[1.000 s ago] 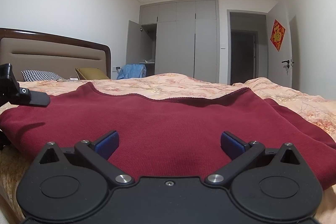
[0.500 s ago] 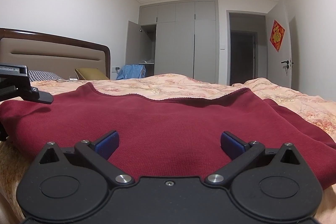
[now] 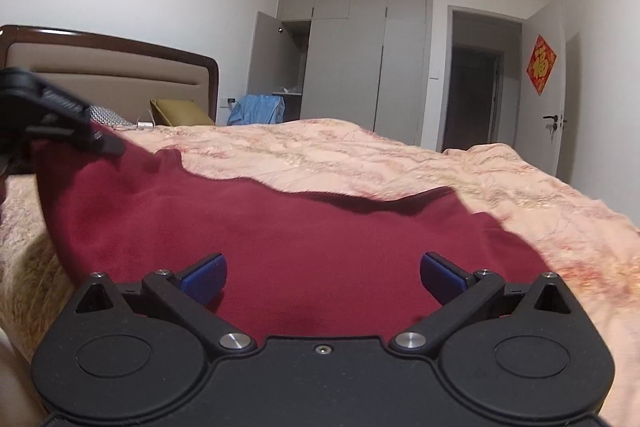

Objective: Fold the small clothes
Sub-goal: 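Grasp one side of the sweater with the left gripper and lift it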

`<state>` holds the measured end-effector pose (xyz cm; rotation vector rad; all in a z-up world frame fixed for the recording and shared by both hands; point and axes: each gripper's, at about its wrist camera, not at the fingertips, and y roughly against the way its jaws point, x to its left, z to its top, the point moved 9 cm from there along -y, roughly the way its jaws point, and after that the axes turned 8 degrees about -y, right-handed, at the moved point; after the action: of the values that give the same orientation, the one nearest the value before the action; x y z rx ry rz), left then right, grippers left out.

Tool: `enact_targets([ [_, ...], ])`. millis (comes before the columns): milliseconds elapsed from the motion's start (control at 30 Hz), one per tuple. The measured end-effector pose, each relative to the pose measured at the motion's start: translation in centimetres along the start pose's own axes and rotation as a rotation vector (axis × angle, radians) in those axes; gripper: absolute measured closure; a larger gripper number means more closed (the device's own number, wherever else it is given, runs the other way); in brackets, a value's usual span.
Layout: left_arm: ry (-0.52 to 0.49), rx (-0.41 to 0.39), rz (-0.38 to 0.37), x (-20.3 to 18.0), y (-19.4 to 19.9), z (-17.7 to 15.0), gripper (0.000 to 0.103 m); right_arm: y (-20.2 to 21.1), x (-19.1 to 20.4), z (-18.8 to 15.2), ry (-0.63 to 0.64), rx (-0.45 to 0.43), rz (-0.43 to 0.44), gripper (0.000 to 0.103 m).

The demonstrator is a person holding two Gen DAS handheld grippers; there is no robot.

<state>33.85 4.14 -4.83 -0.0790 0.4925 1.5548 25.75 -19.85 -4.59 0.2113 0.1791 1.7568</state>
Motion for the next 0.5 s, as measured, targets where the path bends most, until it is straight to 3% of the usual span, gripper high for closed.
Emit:
enact_targets([
  [233, -0.287, -0.012, -0.123, -10.9, -0.6, 2.4, 0.088, 4.8, -5.9, 0.3, 0.051, -0.028, -0.111, 0.0],
  [367, -0.375, 0.039, -0.268, -18.3, -0.8, 0.6, 0.088, 7.0, -10.3, -1.1, 0.053, 0.007, -0.24, 0.0],
  [500, -0.458, 0.126, -0.394, -23.8, -1.1, -3.1, 0.088, 8.6, -14.3, -3.1, 0.018, 0.062, -0.35, 0.0],
])
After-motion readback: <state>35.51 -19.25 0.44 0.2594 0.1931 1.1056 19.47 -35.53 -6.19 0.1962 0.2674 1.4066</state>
